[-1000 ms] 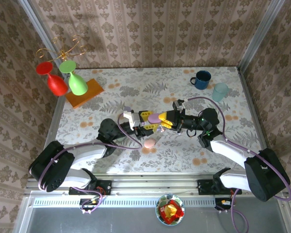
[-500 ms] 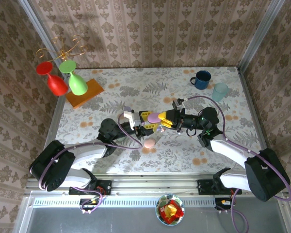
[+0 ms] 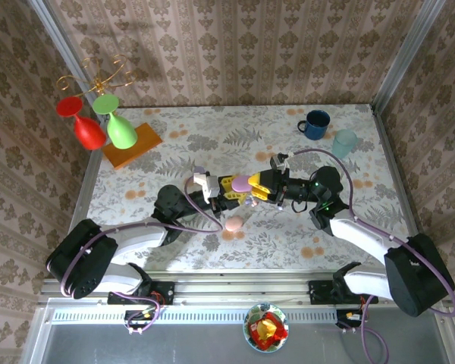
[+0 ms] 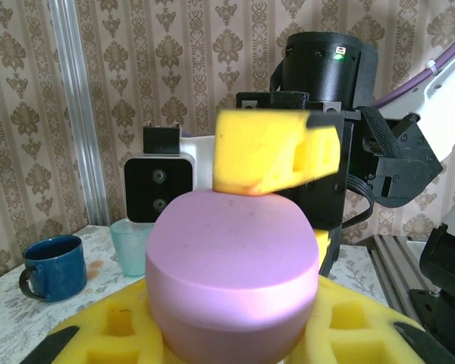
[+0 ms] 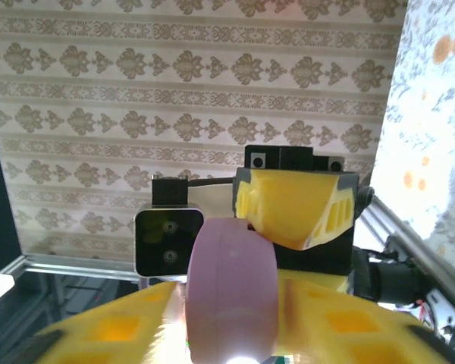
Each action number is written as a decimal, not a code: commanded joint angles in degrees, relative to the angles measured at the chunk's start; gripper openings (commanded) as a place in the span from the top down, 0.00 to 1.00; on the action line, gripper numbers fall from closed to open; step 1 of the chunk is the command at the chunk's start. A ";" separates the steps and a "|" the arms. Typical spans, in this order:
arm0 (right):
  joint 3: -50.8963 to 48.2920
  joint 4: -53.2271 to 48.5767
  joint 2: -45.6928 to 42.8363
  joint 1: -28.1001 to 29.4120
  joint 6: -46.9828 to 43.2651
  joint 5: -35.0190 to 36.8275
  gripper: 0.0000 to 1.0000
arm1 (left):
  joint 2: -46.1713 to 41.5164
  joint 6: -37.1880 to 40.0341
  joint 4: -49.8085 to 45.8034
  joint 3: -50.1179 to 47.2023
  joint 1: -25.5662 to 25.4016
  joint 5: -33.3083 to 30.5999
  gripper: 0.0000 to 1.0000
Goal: Insert wireless bluetooth earbuds into charging case
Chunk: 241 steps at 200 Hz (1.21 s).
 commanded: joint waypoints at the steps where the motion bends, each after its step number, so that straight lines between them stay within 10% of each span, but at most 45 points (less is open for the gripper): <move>1: 1.51 -6.62 -4.08 -2.40 -5.36 2.47 0.45 | -0.23 -1.63 2.17 0.26 0.20 1.21 0.76; 30: 3.86 -23.58 -10.55 -5.04 -18.31 3.68 0.33 | -0.52 -1.78 1.98 -0.79 0.79 1.68 0.76; 81: 17.77 -66.37 -18.64 -3.57 -66.65 15.55 0.20 | -2.00 -1.09 -2.30 -1.41 2.26 5.37 0.76; 151: 21.55 -68.34 -14.44 9.43 -96.13 32.47 0.07 | -5.53 3.10 -10.72 -0.88 2.28 5.91 0.74; 241: 20.81 -62.14 -10.74 13.14 -97.12 40.66 0.06 | -5.76 3.62 -11.45 -0.88 2.27 6.47 0.74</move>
